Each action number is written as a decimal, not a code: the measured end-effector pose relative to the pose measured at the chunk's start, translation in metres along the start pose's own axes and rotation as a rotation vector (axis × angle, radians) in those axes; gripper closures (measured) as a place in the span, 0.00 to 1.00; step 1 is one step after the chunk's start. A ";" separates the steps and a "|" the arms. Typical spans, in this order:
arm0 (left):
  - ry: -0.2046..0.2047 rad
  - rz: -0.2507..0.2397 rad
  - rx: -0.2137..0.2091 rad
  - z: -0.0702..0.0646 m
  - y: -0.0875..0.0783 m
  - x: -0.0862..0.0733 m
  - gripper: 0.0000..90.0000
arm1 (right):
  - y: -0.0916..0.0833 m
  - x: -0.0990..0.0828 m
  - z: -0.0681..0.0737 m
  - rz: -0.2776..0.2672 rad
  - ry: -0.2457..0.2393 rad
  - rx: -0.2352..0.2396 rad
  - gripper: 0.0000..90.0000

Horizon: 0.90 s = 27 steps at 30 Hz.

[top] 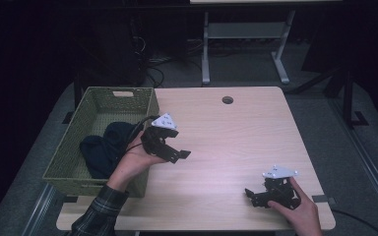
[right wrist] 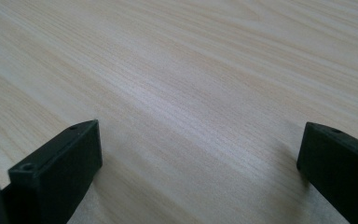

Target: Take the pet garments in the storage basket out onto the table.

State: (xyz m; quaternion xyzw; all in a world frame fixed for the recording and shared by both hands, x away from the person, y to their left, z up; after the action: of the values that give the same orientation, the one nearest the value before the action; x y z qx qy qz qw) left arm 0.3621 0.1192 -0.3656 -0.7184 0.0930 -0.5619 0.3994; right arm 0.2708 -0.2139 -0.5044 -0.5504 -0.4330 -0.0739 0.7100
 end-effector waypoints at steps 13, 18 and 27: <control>-0.034 -0.019 0.049 0.023 -0.028 -0.007 0.16 | 0.000 0.000 0.000 -0.002 -0.007 0.003 0.00; -0.046 -0.022 0.069 0.030 -0.039 -0.012 0.16 | 0.000 0.000 0.000 -0.002 -0.007 0.004 0.00; -0.075 -0.039 0.106 0.044 -0.058 -0.020 0.16 | 0.000 0.000 0.000 -0.002 -0.008 0.004 0.00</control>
State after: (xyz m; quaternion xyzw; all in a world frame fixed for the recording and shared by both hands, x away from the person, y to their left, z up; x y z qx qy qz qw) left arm 0.3752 0.1898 -0.3426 -0.7186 0.0341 -0.5464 0.4289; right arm 0.2714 -0.2137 -0.5045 -0.5489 -0.4366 -0.0718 0.7092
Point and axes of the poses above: each handheld gripper's, and its own axes: y roughly forward along the jaws, x roughly out of its top, z roughly to its left, the point moved 3 cm from there along y, roughly forward along the jaws, and after that the axes turned 1 degree about -y, right-handed, at the moved point
